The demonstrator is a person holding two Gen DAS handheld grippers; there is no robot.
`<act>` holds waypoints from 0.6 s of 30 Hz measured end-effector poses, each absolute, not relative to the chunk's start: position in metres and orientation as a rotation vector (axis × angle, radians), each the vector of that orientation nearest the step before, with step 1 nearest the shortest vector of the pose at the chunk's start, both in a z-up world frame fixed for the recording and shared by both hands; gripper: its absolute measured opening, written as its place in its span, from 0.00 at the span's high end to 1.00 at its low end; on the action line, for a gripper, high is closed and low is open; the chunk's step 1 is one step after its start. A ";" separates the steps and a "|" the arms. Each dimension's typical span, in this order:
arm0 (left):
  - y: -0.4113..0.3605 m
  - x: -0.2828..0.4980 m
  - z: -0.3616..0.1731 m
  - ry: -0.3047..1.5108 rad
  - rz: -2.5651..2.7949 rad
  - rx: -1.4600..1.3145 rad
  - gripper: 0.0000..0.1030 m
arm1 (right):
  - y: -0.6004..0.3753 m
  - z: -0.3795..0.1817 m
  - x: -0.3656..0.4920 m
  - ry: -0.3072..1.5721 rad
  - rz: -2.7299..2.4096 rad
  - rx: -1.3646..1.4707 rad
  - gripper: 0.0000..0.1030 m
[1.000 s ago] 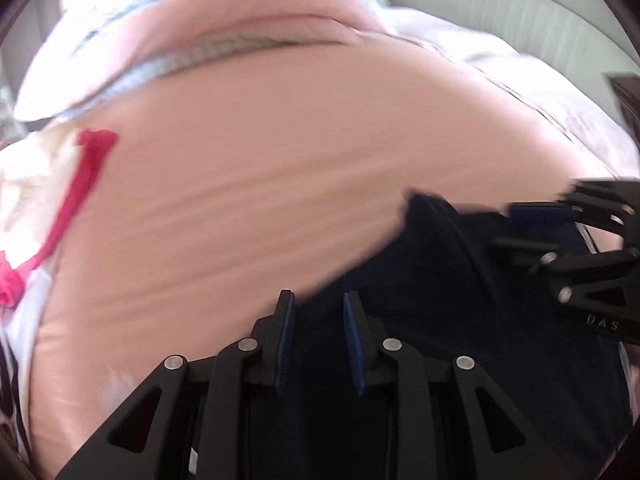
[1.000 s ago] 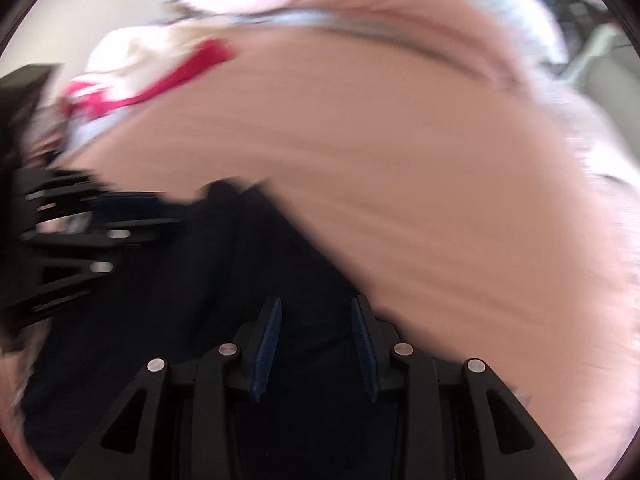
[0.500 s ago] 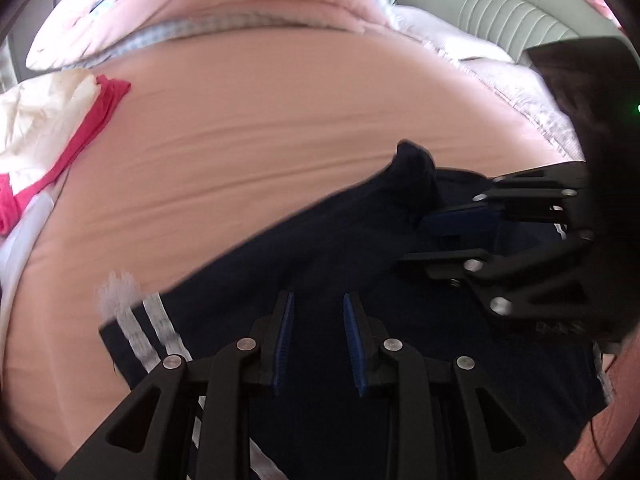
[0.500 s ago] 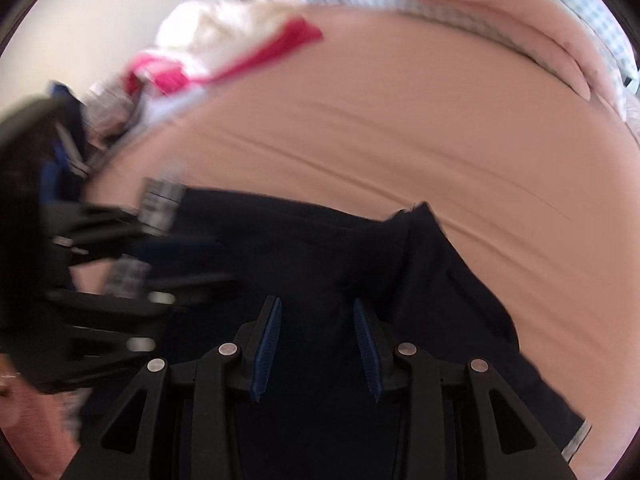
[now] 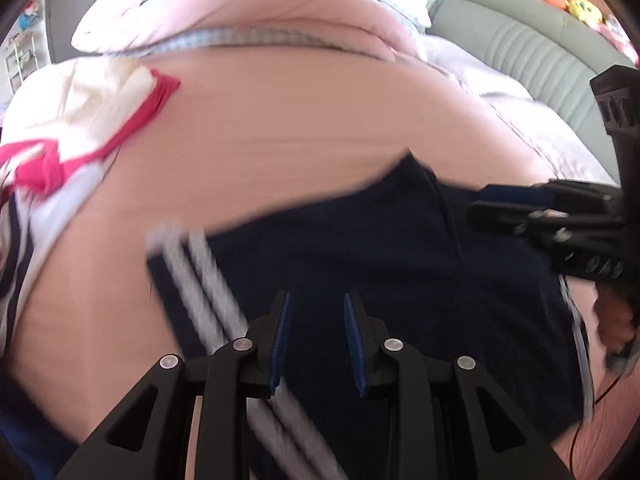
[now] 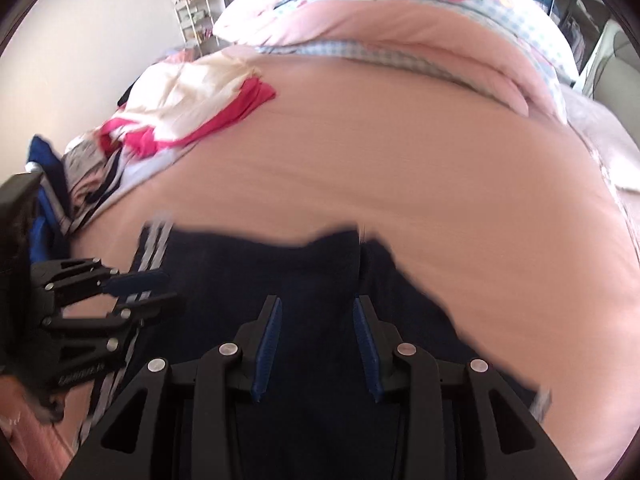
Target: Fold clothes
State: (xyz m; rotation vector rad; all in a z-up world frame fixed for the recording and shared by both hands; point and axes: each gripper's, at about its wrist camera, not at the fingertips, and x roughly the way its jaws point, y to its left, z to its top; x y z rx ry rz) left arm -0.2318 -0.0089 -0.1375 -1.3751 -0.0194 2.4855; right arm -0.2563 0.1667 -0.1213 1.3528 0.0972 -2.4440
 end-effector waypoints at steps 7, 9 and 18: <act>-0.029 -0.154 -0.137 -0.235 2.432 -1.468 0.76 | 0.202 -0.111 -0.150 -0.082 -2.508 1.425 0.60; -0.036 -0.136 -0.140 -0.322 2.424 -1.506 0.76 | 0.204 -0.120 -0.125 -0.076 -2.596 1.481 0.55; -0.059 -0.089 -0.161 -0.747 2.393 -1.614 0.76 | 0.247 -0.171 -0.059 -0.598 -2.643 1.691 0.55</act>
